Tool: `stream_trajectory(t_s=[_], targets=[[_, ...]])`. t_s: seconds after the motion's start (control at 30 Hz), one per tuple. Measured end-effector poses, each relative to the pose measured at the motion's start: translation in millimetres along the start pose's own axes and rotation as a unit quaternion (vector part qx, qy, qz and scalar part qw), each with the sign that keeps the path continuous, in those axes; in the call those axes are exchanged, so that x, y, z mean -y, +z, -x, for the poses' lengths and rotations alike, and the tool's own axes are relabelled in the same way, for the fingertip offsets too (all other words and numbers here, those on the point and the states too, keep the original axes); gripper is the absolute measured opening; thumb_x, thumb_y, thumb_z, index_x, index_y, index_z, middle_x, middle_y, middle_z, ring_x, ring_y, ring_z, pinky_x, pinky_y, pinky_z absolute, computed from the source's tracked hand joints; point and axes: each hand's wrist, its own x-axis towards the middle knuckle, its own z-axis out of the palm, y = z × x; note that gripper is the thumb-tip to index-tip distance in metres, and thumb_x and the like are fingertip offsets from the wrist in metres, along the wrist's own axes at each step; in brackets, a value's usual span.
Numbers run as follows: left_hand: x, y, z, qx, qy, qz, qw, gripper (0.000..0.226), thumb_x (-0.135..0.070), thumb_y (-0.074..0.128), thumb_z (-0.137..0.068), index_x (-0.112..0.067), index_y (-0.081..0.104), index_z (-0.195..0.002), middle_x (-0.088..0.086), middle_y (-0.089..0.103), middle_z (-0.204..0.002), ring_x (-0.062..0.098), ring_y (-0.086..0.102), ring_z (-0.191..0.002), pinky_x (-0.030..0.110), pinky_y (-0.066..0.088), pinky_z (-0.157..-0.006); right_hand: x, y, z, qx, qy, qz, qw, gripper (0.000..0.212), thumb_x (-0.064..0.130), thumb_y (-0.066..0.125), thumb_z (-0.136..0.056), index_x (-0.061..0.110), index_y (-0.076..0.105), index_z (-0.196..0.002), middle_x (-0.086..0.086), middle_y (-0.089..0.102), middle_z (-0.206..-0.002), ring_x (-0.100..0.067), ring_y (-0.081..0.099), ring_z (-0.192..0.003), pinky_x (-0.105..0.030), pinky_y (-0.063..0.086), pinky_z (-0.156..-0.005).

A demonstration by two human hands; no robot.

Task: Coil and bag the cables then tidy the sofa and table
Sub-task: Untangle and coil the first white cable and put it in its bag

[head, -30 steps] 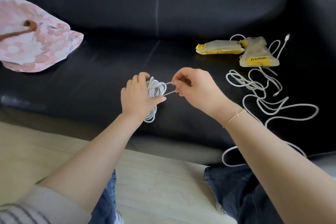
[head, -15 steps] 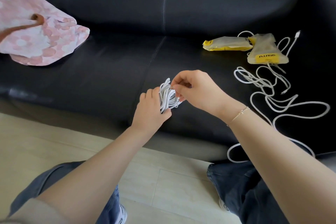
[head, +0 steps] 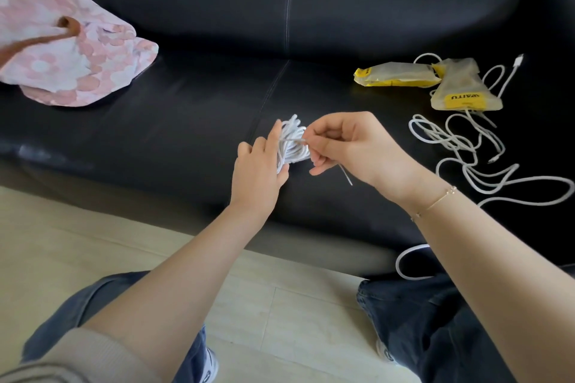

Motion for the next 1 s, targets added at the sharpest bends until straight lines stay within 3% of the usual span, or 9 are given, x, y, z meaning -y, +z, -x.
stream_trajectory(t_s=[0.07,0.2,0.3,0.4,0.47,0.53,0.67,0.83,1.0], targets=[[3,0,-2,0.009,-0.014,0.036,0.999,0.085,-0.026,0.073,-0.083,-0.017,0.025,-0.153,0.007,0.056,-0.08,0.023,0.047,-0.069,0.039,0.048,-0.073,-2,-4,-2,-0.041,0.028,-0.011,0.999,0.013,0.002,0.058,-0.094,0.007,0.068,-0.09,-0.001,0.064,-0.065,-0.006,0.062,-0.058,-0.028,0.061,-0.066],[1,7,2,-0.021,0.002,0.019,1.0,0.083,-0.017,0.078,-0.078,-0.031,0.037,-0.149,0.011,0.052,-0.075,0.025,0.035,-0.07,0.035,0.039,-0.052,-5,-12,-4,-0.044,0.078,0.016,0.996,0.011,0.003,0.061,-0.092,0.009,0.069,-0.089,-0.003,0.067,-0.068,-0.008,0.064,-0.059,-0.028,0.061,-0.068],[-1,11,3,0.0,-0.008,-0.044,0.999,0.079,-0.024,0.072,-0.084,-0.034,0.032,-0.151,0.01,0.052,-0.082,0.024,0.033,-0.076,0.033,0.033,-0.055,-5,-14,-2,-0.025,0.085,0.038,0.995,0.01,0.002,0.064,-0.089,0.006,0.071,-0.095,-0.006,0.069,-0.074,-0.011,0.068,-0.065,-0.027,0.061,-0.071],[-3,11,3,-0.017,-0.014,-0.098,0.995,0.078,-0.035,0.076,-0.08,-0.03,0.04,-0.148,0.008,0.054,-0.081,0.024,0.045,-0.074,0.032,0.03,-0.056,-8,-16,2,-0.016,0.087,0.063,0.994,0.014,0.002,0.069,-0.086,0.01,0.072,-0.097,-0.007,0.072,-0.081,-0.015,0.072,-0.072,-0.033,0.061,-0.078],[-3,11,2,-0.006,-0.004,-0.1,0.995,0.074,-0.05,0.069,-0.084,-0.028,0.038,-0.149,0.007,0.056,-0.092,0.024,0.052,-0.085,0.034,0.036,-0.063,-11,-15,5,-0.009,0.081,0.063,0.995,0.016,0.004,0.07,-0.086,0.014,0.072,-0.099,-0.008,0.072,-0.085,-0.016,0.073,-0.075,-0.04,0.06,-0.082],[-1,10,0,0.005,0.001,-0.095,0.996,0.072,-0.058,0.06,-0.086,-0.026,0.04,-0.146,0.007,0.056,-0.102,0.025,0.052,-0.094,0.036,0.041,-0.072,-11,-14,9,-0.006,0.076,0.064,0.995,0.018,0.004,0.071,-0.085,0.014,0.072,-0.1,-0.008,0.073,-0.087,-0.018,0.073,-0.075,-0.038,0.06,-0.082],[0,18,-3,-0.053,0.024,-0.062,0.996,0.058,-0.043,0.074,-0.081,-0.016,0.06,-0.13,0.008,0.059,-0.093,0.027,0.057,-0.083,0.037,0.047,-0.065,-14,-16,15,-0.044,0.065,0.106,0.991,0.017,0.006,0.072,-0.085,0.012,0.073,-0.101,-0.002,0.074,-0.082,-0.013,0.072,-0.072,-0.03,0.06,-0.079],[3,28,-4,-0.083,0.048,-0.039,0.995,0.052,-0.031,0.078,-0.081,-0.011,0.064,-0.127,0.012,0.061,-0.09,0.028,0.058,-0.073,0.033,0.045,-0.052,-21,-28,17,-0.08,0.049,0.229,0.969,0.02,0.006,0.069,-0.086,0.016,0.073,-0.104,0.002,0.073,-0.086,-0.003,0.068,-0.078,-0.008,0.051,-0.072],[5,32,-4,-0.088,0.06,-0.054,0.993,0.05,-0.029,0.074,-0.085,-0.009,0.062,-0.13,0.014,0.066,-0.108,0.029,0.06,-0.074,0.032,0.046,-0.053,-33,-33,15,-0.07,0.065,0.333,0.938,0.016,0.009,0.068,-0.087,0.013,0.074,-0.102,-0.001,0.072,-0.085,-0.012,0.067,-0.079,-0.019,0.05,-0.075]])
